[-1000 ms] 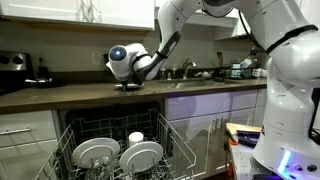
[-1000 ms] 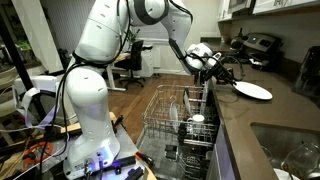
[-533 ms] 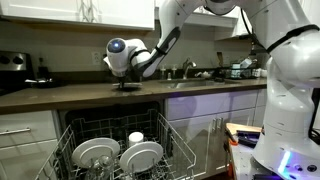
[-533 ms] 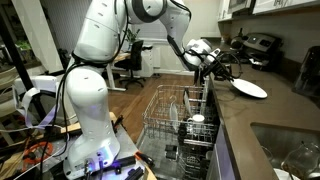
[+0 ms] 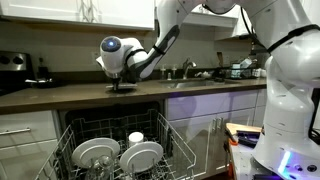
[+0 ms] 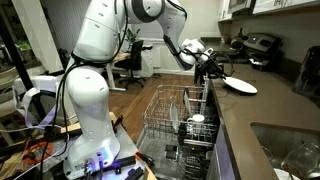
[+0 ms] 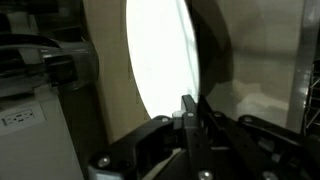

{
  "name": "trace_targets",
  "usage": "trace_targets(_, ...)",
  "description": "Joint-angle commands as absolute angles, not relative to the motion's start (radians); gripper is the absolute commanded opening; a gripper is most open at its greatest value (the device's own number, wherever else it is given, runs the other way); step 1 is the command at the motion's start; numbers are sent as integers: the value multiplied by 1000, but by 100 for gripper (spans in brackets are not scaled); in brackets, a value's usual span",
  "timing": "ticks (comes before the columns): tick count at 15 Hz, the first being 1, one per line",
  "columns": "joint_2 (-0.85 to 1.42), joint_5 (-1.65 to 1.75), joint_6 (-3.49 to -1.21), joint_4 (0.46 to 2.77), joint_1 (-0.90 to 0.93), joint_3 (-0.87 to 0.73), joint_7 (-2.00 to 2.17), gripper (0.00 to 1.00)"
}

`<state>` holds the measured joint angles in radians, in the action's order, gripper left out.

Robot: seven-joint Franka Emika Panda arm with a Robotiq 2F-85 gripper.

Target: Place the white plate in the dishwasher

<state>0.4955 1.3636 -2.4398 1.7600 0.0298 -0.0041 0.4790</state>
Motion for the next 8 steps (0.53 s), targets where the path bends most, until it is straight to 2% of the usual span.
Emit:
trace_targets(1,464,1339,-2430,1792,42,4,441,7)
trace_targets(8,423,1340,-2423,1838,52,13,448,7)
